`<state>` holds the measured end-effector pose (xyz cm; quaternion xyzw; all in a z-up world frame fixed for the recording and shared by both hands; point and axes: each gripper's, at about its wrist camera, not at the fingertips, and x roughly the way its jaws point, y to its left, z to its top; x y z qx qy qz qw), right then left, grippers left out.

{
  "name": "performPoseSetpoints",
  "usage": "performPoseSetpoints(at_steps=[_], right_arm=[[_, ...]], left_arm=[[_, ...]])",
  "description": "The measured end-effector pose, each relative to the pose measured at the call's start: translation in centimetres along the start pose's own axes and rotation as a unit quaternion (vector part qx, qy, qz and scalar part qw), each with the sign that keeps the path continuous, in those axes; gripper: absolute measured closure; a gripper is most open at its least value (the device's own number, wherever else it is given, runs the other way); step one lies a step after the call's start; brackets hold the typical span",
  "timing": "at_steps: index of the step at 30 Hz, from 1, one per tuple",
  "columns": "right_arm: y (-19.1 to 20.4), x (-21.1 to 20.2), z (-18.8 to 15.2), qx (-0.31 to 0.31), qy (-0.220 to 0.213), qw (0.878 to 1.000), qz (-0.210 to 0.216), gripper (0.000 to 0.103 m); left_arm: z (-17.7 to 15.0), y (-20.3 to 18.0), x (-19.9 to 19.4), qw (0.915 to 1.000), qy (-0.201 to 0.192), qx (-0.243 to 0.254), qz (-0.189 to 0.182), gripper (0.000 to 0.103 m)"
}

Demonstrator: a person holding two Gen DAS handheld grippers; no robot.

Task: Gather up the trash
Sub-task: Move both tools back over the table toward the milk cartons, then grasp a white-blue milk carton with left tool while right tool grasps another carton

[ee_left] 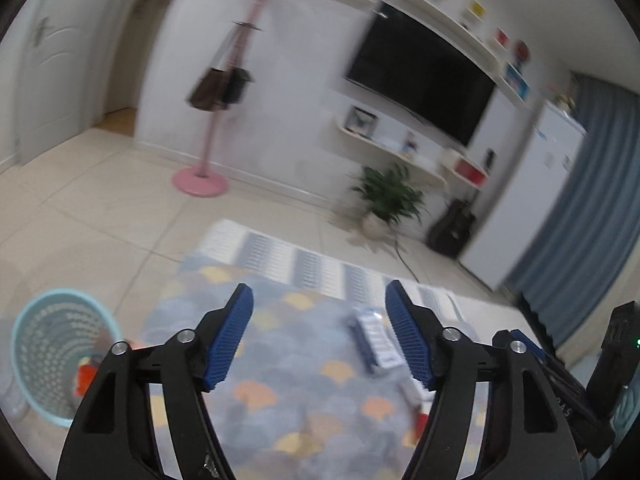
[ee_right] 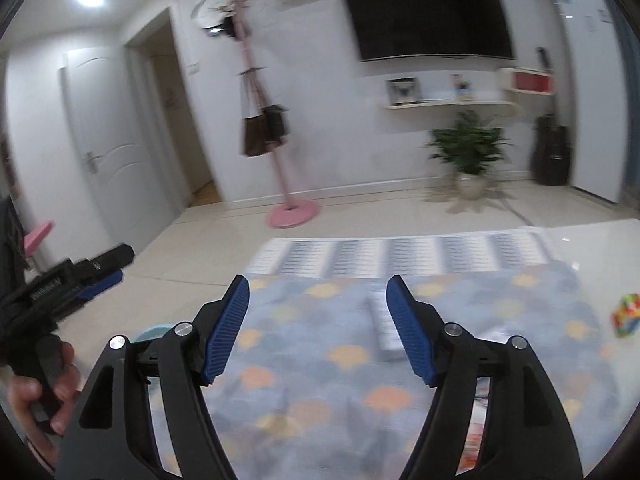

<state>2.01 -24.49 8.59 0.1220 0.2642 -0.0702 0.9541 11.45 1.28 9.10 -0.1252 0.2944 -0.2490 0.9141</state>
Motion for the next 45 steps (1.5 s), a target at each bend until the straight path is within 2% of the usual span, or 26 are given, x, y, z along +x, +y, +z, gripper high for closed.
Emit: performPoseSetpoints(at_steps=[4,5,9,12,17,20,25,27,28,31,34,38,39,41,45], right_arm=[[-6.1,1.1,-0.9,0.026,0.013,0.997,-0.069,0.034],[-7.5,1.4,-1.2,0.041,0.019,0.996,-0.074,0.034],[-12.5,3.6,-2.8,0.095,0.041,0.989,-0.101,0.034],[-15.2,5.4,-4.2,0.127,0.052,0.983,-0.121,0.034],[-17.7,8.4,-6.3,0.159,0.089,0.974,-0.138,0.034],[-18.7,9.5,-7.4,0.176,0.103,0.97,-0.132,0.034],[-19.7,10.5,-8.8,0.204,0.124,0.964,-0.12,0.034],[-19.7,10.6,-9.1,0.216,0.13,0.961,-0.114,0.034],[-19.7,10.7,-9.2,0.219,0.132,0.96,-0.113,0.034],[-19.6,11.5,-9.4,0.231,0.148,0.956,-0.104,0.034],[-19.3,12.9,-9.5,0.236,0.167,0.952,-0.096,0.034],[-18.7,15.8,-9.7,0.247,0.21,0.942,-0.082,0.033],[-18.5,16.3,-9.8,0.251,0.214,0.941,-0.08,0.031],[-18.1,17.4,-9.7,0.257,0.219,0.938,-0.08,0.02],[-17.0,19.1,-8.7,0.257,0.238,0.933,-0.082,0.017]], left_arm=[[-1.4,-4.8,3.9,0.9989,0.03,0.036,-0.01,0.023],[-1.8,-6.1,5.4,0.9979,0.042,0.048,-0.015,0.021],[-3.6,-8.7,12.1,0.9938,0.084,0.073,0.003,0.019],[-5.3,-9.3,17.0,0.9896,0.118,0.079,0.022,0.019],[-8.5,-8.7,24.9,0.981,0.181,0.05,0.051,0.019],[-10.7,-8.6,28.1,0.9736,0.219,0.04,0.052,0.019],[-13.0,-9.6,30.2,0.9665,0.246,0.051,0.053,0.019],[-13.5,-10.3,30.7,0.9625,0.25,0.074,0.073,0.021],[-13.7,-10.5,30.8,0.9604,0.254,0.083,0.078,0.023],[-13.9,-10.8,30.2,0.9547,0.256,0.121,0.091,0.042],[-13.2,-9.8,29.4,0.9564,0.265,0.103,0.068,0.047],[-12.0,-7.6,27.0,0.9602,0.264,0.075,0.05,0.047],[-11.7,-7.1,26.1,0.9619,0.258,0.076,0.047,0.047],[-11.3,-6.2,24.6,0.9647,0.249,0.075,0.042,0.047],[-10.2,-4.0,21.8,0.9727,0.225,0.045,0.031,0.047]])
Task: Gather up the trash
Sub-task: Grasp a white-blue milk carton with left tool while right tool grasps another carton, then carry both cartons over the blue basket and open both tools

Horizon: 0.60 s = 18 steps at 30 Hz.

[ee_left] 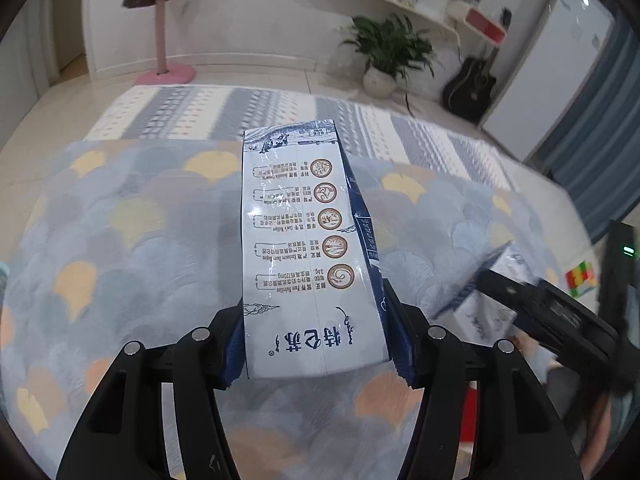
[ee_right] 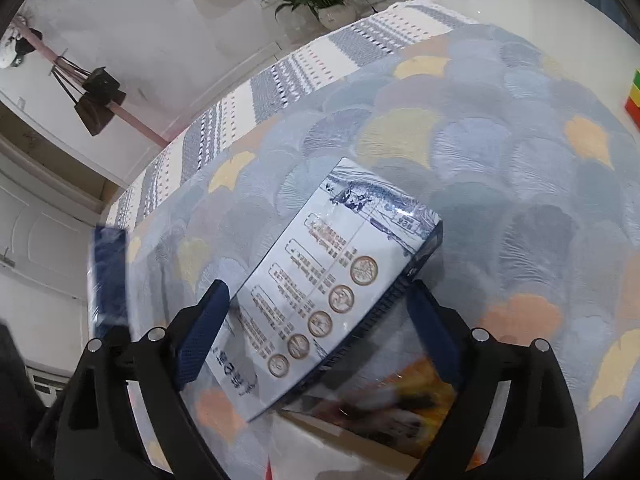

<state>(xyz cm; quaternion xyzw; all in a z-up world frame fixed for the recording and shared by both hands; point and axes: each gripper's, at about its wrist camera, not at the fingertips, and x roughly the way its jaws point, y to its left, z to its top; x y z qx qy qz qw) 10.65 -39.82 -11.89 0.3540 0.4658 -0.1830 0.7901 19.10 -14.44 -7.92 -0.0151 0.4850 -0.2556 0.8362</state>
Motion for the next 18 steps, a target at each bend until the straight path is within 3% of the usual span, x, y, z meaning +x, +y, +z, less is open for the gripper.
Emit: performPoseSetpoints(at_steps=[5,10,14,18], right_arm=[[2.7,1.3,0.7,0.001,0.033,0.999,-0.024,0.017],[7.0,3.2,-0.5,-0.089,0.066,0.991,-0.075,0.019],[11.0,2.9,-3.4,-0.155,0.059,0.983,-0.075,0.039],[14.2,2.5,-5.6,-0.21,0.043,0.973,-0.083,0.049]], left_arm=[[0.3,2.1,-3.6,0.9988,-0.037,-0.022,-0.021,0.047],[0.7,4.2,-8.0,0.995,-0.082,-0.042,-0.038,0.047],[0.7,5.8,-10.6,0.9924,-0.107,-0.052,-0.032,0.047],[0.3,7.7,-12.4,0.99,-0.124,-0.064,-0.023,0.047]])
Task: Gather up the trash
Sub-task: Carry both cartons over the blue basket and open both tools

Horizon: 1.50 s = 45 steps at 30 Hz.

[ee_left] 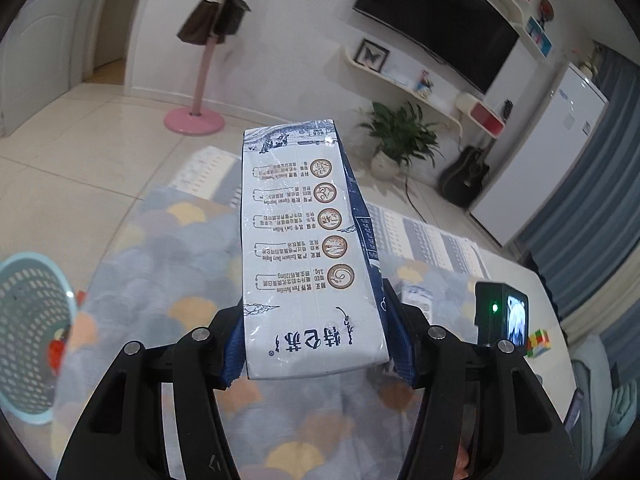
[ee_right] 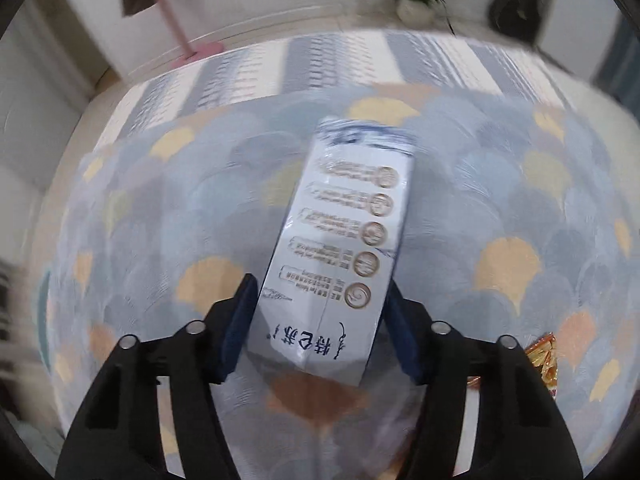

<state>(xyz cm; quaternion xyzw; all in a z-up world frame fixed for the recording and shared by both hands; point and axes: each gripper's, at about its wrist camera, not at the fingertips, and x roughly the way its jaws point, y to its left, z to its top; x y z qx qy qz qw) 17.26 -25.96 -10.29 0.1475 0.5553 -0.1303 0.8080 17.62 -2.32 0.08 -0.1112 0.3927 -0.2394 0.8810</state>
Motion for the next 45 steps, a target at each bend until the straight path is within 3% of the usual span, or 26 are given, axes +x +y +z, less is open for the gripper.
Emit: performPoseSetpoints(at_steps=[4,6,11,14,20,23,26,30,35,41,45], right_arm=[[3.7,-1.3,-0.7,-0.045,-0.033,0.998,0.042,0.051],[6.1,-2.7,-1.2,-0.075,-0.063,0.991,0.087,0.051],[13.1,-7.6,-2.6,-0.148,-0.138,0.96,0.193,0.051],[16.9,-9.9,-3.2,-0.17,-0.158,0.945,0.231,0.051],[24.5,-13.1,-4.7,-0.216,-0.18,0.916,0.286,0.051],[28.4,-12.6,-5.5,-0.233,-0.169,0.909,0.302,0.051],[31.5,-11.5,-6.8,-0.255,-0.156,0.904,0.306,0.051],[34.3,-9.4,-8.4,-0.274,-0.132,0.903,0.303,0.051],[36.9,-5.9,-10.3,-0.286,-0.097,0.912,0.276,0.05],[38.0,-3.1,-11.5,-0.266,-0.065,0.927,0.255,0.049],[37.2,-2.0,-11.5,-0.25,-0.047,0.931,0.262,0.049]], left_arm=[[0.3,2.5,-1.7,0.9998,-0.014,-0.011,0.011,0.047],[0.5,4.2,-2.7,0.9994,-0.021,-0.02,0.021,0.047],[1.9,8.8,-7.1,0.996,-0.058,-0.064,0.024,0.047],[2.7,11.3,-10.7,0.9905,-0.1,-0.078,0.054,0.047],[2.9,17.2,-17.1,0.9751,-0.147,-0.116,0.119,0.047],[2.0,20.3,-18.3,0.9689,-0.147,-0.14,0.142,0.047],[0.8,23.6,-18.6,0.9641,-0.145,-0.174,0.138,0.047],[-0.6,26.6,-17.8,0.9584,-0.128,-0.196,0.163,0.047],[-2.1,30.2,-15.4,0.9519,-0.084,-0.227,0.188,0.046],[-3.5,33.1,-14.2,0.9452,-0.057,-0.265,0.183,0.042],[-4.1,33.6,-14.2,0.9426,-0.053,-0.275,0.182,0.041]])
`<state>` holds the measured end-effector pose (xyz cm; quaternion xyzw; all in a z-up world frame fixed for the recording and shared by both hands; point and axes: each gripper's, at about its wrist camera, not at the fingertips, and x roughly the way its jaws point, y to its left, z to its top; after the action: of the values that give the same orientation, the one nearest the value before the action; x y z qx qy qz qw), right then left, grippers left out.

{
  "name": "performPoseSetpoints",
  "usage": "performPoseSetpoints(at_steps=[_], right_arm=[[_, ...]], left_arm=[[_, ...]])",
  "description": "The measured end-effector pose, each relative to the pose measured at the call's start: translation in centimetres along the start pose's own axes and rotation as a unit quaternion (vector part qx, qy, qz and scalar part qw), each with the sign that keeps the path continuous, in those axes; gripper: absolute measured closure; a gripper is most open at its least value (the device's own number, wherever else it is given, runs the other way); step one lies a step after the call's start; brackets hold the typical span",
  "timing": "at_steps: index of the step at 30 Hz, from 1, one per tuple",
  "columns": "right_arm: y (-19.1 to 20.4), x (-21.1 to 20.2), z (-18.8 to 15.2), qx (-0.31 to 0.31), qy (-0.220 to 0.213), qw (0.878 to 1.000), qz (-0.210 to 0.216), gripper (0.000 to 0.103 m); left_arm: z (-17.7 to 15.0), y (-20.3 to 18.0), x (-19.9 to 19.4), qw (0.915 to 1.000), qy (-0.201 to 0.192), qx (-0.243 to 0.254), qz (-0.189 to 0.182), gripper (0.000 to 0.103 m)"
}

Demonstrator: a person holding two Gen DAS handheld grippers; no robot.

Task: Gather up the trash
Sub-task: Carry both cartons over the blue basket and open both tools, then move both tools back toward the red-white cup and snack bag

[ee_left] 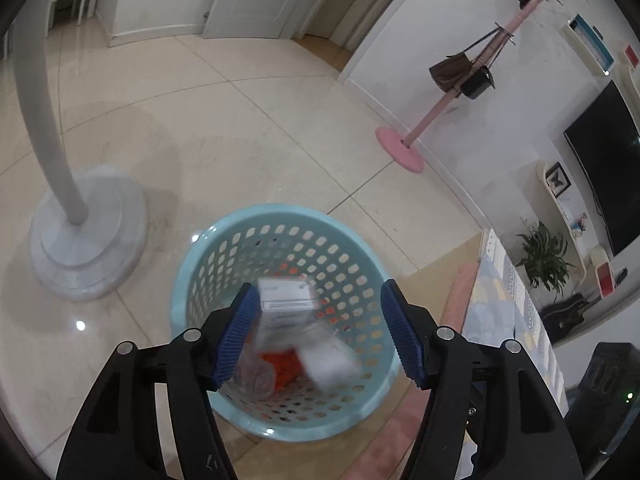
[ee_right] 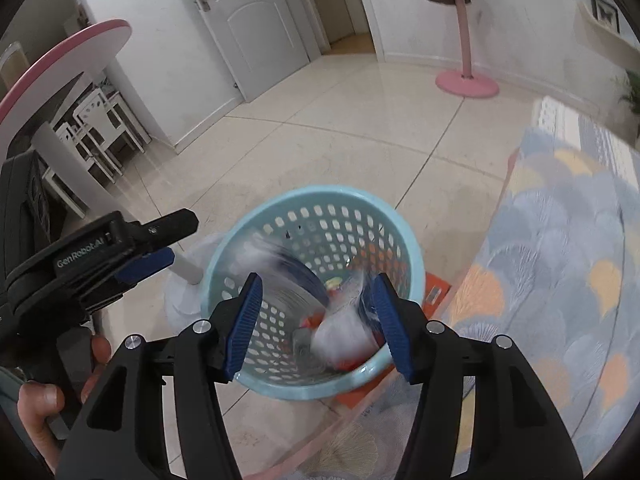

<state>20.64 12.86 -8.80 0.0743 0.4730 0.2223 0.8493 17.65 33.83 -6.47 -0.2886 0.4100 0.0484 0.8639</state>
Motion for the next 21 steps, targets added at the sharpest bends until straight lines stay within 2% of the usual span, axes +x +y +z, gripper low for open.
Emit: performPoseSetpoints(at_steps=[10,16,21], right_arm=[[-1.8,-1.8,-1.2,0.011,-0.006,1.0,-0.006,0.049],[-4.6,-8.6,-0.8,0.031,-0.055,0.998,-0.019,0.049],[-8.8,-16.2,-1.4,0.061,-0.106,0.992,-0.043,0.049]], left_arm=[[-0.9,-1.7,-0.5,0.9994,-0.009,0.031,-0.014,0.041],[-1.5,-6.3,-3.2,0.9948,-0.035,0.081,-0.051,0.042],[-3.2,-12.6,-6.4,0.9826,-0.057,0.138,-0.111,0.042]])
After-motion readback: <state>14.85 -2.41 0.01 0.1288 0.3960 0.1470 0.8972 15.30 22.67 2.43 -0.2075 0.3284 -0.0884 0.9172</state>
